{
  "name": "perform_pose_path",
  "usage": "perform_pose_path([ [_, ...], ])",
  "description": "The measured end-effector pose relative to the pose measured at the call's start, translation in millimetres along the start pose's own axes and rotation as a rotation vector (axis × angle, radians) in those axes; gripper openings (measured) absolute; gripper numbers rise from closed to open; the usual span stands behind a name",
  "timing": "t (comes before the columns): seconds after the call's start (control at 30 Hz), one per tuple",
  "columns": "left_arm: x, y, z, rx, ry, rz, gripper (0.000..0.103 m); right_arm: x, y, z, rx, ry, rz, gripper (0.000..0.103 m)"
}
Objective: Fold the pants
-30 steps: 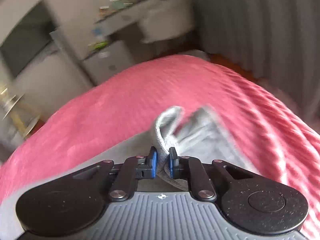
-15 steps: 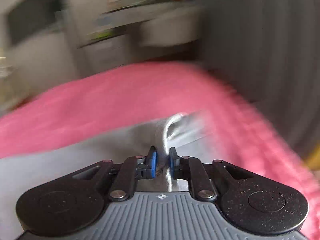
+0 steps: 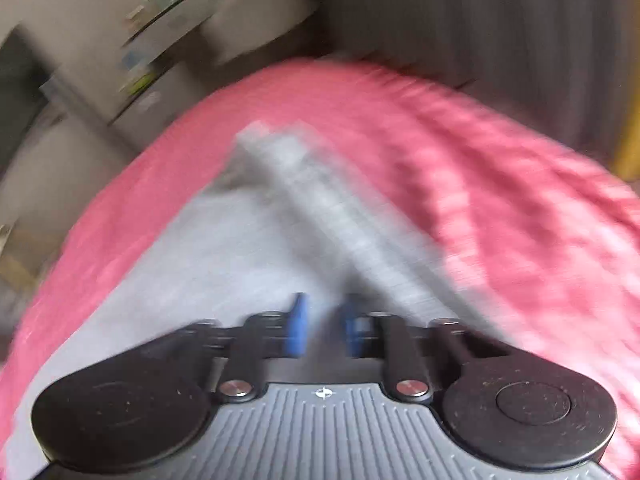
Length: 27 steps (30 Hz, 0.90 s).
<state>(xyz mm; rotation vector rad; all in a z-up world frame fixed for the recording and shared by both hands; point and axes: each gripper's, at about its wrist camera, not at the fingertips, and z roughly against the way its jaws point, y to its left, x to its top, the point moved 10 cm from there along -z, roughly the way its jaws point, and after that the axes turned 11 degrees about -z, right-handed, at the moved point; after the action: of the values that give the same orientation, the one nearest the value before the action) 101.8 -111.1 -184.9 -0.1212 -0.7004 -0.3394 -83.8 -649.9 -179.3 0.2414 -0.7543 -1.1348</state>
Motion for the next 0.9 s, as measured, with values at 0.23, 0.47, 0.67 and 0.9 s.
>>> perform_pose_path([
  [0.23, 0, 0, 2, 0.001, 0.000, 0.003, 0.101, -22, -8, 62, 0.034, -0.072, 0.012, 0.049],
  [0.47, -4, 4, 14, -0.034, 0.003, 0.057, 0.101, -46, -37, 41, -0.012, -0.013, -0.154, 0.049],
  [0.67, -8, 4, 19, -0.021, 0.012, 0.063, 0.101, -47, -27, 27, 0.015, -0.031, -0.173, 0.038],
  [0.9, -9, 4, 16, -0.011, 0.026, 0.056, 0.101, -55, -21, 12, 0.075, -0.035, -0.180, 0.037],
])
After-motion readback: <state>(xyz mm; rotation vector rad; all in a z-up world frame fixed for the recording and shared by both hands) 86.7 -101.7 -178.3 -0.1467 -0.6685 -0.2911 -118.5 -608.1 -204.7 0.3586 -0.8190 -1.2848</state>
